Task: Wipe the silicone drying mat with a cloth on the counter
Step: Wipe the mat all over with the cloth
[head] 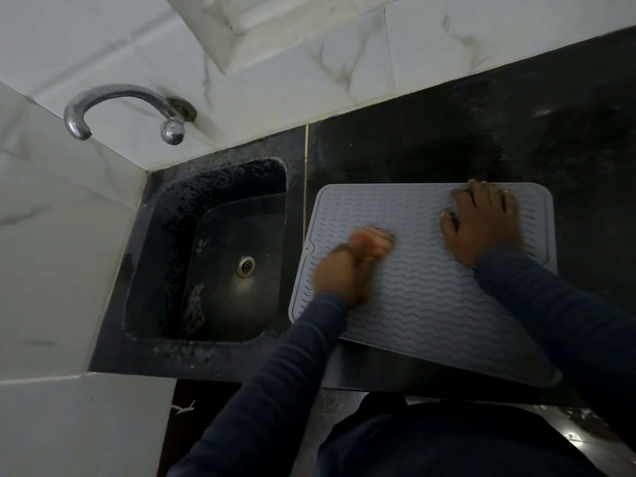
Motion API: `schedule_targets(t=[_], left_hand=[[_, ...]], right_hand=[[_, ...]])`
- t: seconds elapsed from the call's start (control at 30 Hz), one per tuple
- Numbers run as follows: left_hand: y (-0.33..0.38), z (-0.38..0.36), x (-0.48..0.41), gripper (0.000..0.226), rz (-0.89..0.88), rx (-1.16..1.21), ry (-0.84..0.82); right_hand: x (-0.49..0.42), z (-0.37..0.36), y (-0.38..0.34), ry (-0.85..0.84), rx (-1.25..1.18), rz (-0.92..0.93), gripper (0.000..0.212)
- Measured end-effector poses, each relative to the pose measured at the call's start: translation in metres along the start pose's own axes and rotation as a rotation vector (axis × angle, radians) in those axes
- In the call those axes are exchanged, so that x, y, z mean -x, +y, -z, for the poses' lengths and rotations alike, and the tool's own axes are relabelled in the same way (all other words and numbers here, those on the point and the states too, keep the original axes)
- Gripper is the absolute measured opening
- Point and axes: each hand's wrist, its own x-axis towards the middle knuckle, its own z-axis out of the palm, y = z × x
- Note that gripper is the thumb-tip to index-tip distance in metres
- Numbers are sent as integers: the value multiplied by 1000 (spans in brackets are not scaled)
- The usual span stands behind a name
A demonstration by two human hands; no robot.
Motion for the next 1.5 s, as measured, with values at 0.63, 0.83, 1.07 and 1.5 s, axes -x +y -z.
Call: schedule_targets(t=[0.63,0.83,1.07,1.5], left_hand=[[13,3,-16,59,75,-120,105],[41,-12,2,37,-340,-106,119],[26,-38,12,77,-148,-133,81],[7,-10,-11,42,-413,-396,19]], right_hand=[[0,2,-4,-6,24,-19,53],[0,2,-4,-14,26,-12,52],[0,2,-3,-12,4,-9,53],[0,3,-3,-18,4,-23,53]])
